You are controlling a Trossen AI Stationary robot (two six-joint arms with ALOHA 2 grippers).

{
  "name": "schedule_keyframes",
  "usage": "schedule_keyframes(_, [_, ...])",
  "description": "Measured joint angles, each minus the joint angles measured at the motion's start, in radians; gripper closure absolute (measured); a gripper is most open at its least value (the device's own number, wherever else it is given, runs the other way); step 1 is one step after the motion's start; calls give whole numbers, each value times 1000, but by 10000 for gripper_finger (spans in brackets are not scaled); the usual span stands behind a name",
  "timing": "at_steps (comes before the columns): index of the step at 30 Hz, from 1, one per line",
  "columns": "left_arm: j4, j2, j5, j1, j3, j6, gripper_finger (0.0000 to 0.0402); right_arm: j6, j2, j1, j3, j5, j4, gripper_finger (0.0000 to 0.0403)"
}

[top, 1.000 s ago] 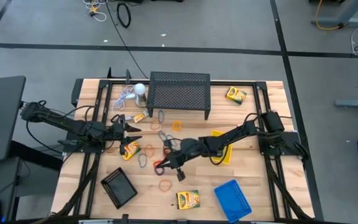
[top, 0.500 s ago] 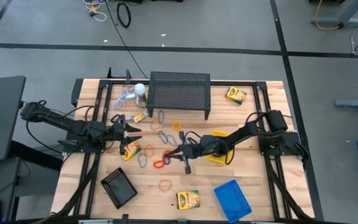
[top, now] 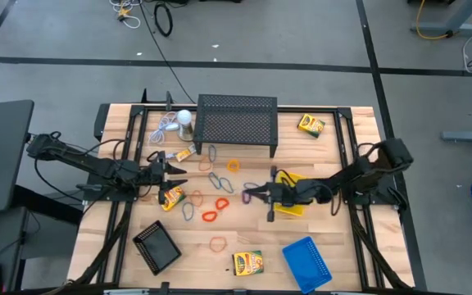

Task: Pick & Place Office Desk Supplies
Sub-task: Put the purple spring keychain into the yellow basket

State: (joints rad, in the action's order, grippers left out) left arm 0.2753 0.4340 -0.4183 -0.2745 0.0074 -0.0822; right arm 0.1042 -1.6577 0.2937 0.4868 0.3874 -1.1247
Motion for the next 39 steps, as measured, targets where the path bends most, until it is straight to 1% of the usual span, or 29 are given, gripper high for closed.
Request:
schedule_keyframes(4, [9,10,0,0,0,0,253,-55,67,42,-96,114,2,402])
schedule_keyframes(10, [16,21,0,0,0,0,253,-154,135,101,-197,266,35,402])
schedule_keyframes(13, [18,29,0,0,0,0,253,-207,168,128,-218,328,98,402])
schedule_keyframes(18, [22,40,0,0,0,0,253,-314,223,161,-221,406,278,402])
schedule_keyframes(24, [27,40,0,0,0,-5,253,-429,312,183,-221,445,452,402])
schedule_keyframes(29, [29,40,0,0,0,-5,253,-522,397,183,-212,448,622,402])
schedule_keyframes(32, [29,40,0,0,0,-5,253,-586,436,183,-177,445,787,402])
schedule_keyframes(35, [29,40,0,0,0,-4,253,-661,460,179,-114,414,993,402])
schedule_keyframes(39, [30,40,0,0,0,-4,253,-755,462,168,-13,360,1257,402])
